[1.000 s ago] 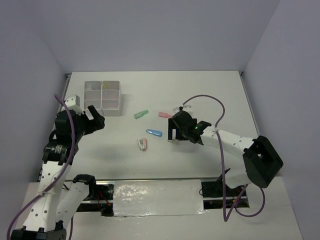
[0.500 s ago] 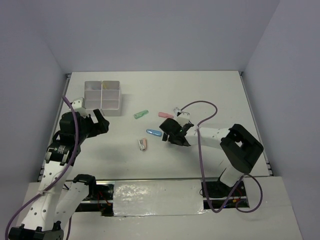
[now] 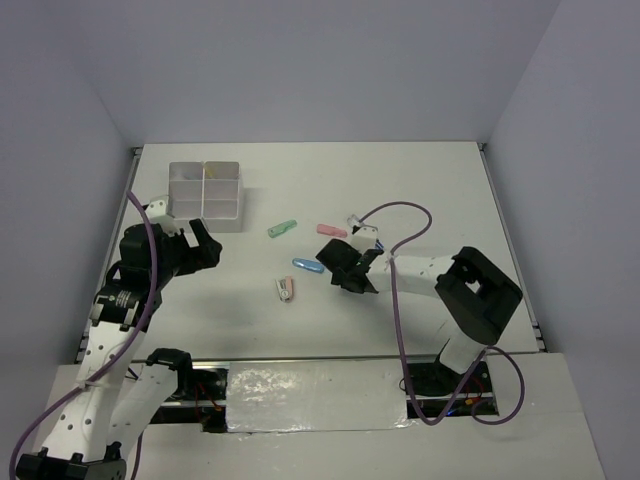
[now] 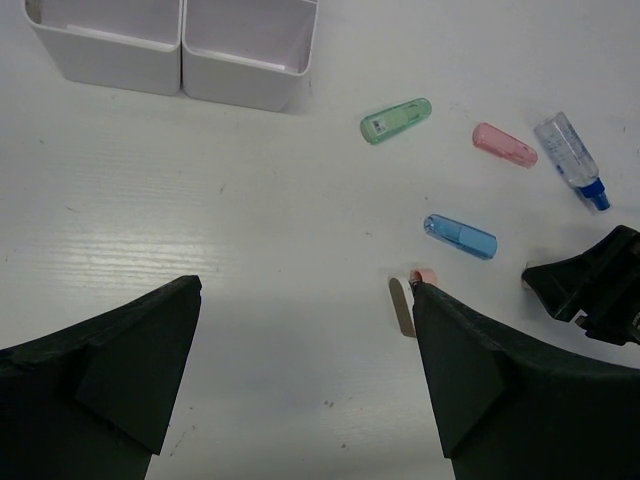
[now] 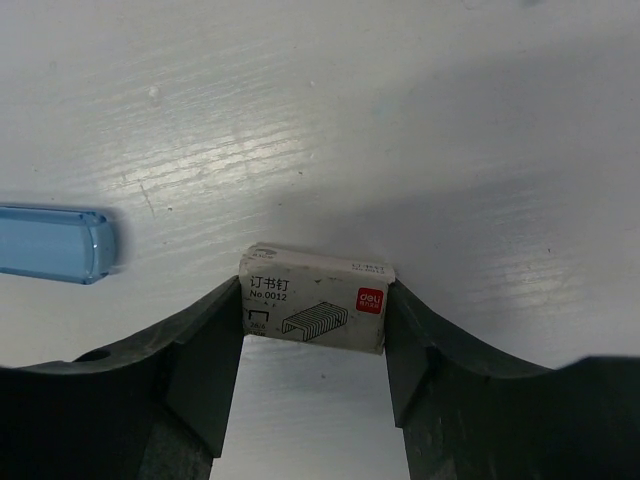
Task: Sort the stationery into containers
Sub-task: Pick up the stationery from the center of the board.
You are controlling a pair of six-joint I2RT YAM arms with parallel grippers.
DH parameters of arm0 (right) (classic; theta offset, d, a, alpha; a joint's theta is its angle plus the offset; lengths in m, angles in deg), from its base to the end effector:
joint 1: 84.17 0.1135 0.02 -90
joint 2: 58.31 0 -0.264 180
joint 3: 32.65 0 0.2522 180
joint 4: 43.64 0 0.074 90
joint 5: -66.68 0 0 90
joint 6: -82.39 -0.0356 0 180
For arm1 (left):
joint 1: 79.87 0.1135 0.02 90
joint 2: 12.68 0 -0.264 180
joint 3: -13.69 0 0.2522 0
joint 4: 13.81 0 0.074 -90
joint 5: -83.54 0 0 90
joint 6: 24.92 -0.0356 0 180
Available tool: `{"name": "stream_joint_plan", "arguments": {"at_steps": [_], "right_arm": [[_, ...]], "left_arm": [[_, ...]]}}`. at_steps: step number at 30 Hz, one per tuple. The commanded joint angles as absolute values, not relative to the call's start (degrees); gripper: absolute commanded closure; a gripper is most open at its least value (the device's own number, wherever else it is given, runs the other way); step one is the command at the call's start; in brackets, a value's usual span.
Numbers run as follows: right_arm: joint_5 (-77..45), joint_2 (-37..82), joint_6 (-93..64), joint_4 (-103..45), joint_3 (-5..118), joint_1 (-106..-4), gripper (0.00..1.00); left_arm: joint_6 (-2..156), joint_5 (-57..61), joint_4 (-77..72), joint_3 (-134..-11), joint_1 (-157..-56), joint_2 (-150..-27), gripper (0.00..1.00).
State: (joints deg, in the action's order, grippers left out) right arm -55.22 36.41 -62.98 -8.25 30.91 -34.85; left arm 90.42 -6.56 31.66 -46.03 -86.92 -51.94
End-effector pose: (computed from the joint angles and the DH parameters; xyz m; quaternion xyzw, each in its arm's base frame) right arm 0.2092 0.2145 0.1505 0.1054 0.9372 -0.0097 0.3324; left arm 0.1501 -0.0185 0.3224 -0.1345 0.8326 -0.1491 0.5161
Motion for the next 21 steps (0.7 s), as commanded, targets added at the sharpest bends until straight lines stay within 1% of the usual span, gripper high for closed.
{"name": "stream_joint_plan", "arguments": {"at_steps": [1, 2, 3, 5, 6, 7, 9, 10, 11, 13, 14, 16, 18, 21], "right_arm": [[-52.3, 36.4, -61.9, -13.2, 29.6, -34.0, 0.54], [-52.0, 35.9, -61.2, -14.3, 28.9, -34.0, 0.61], [-51.1, 34.2, -59.2, -16.2, 28.2, -34.0, 0.64], [-47.8, 31.3, -50.2, -23.2, 25.5, -33.1, 0.77], [-47.5, 27.5, -46.8, -25.1, 24.8, -32.4, 0.78], [-46.6, 25.5, -37.7, -29.5, 23.1, -31.8, 0.78], [-36.6, 19.1, -27.3, -34.3, 21.6, -30.0, 0.79], [-32.8, 17.1, -19.2, -36.7, 20.7, -28.9, 0.77], [-29.2, 13.4, -16.3, -36.9, 20.6, -26.4, 0.77], [-26.2, 10.9, -11.8, -36.4, 21.8, -24.4, 0.77], [-25.0, 10.0, -10.1, -35.5, 22.8, -23.5, 0.77], [-21.5, 8.3, -5.3, -33.3, 25.9, -21.0, 0.77], [-20.9, 7.2, -2.3, -32.7, 27.7, -19.1, 0.78], [-18.9, 5.6, -0.7, -32.8, 29.9, -16.8, 0.77]], "left_arm": [[88.8, -5.6, 29.0, -46.7, -87.5, -51.5, 0.01], [88.8, -5.4, 28.9, -46.7, -87.7, -51.6, 0.01], [88.7, -4.4, 28.7, -46.7, -87.8, -51.7, 0.01], [89.1, -2.9, 27.9, -46.7, -88.1, -52.3, 0.01], [90.1, 0.6, 27.6, -46.7, -88.0, -52.7, 0.01], [91.0, 2.8, 27.0, -46.7, -88.0, -54.2, 0.01], [95.0, 8.8, 25.7, -46.0, -88.0, -56.2, 0.01], [99.3, 16.7, 22.5, -44.7, -88.1, -57.7, 0.01], [102.3, 20.6, 19.9, -43.7, -88.1, -58.3, 0.01], [109.9, 29.2, 13.2, -40.3, -88.6, -57.6, 0.01], [116.3, 30.5, 9.9, -37.8, -89.0, -57.1, 0.01], [120.5, 29.8, 6.6, -36.9, -91.4, -55.8, 0.03], [123.3, 28.7, 7.3, -37.4, -93.5, -54.3, 0.06], [123.2, 25.2, 11.0, -39.4, -97.0, -53.0, 0.09]]}}
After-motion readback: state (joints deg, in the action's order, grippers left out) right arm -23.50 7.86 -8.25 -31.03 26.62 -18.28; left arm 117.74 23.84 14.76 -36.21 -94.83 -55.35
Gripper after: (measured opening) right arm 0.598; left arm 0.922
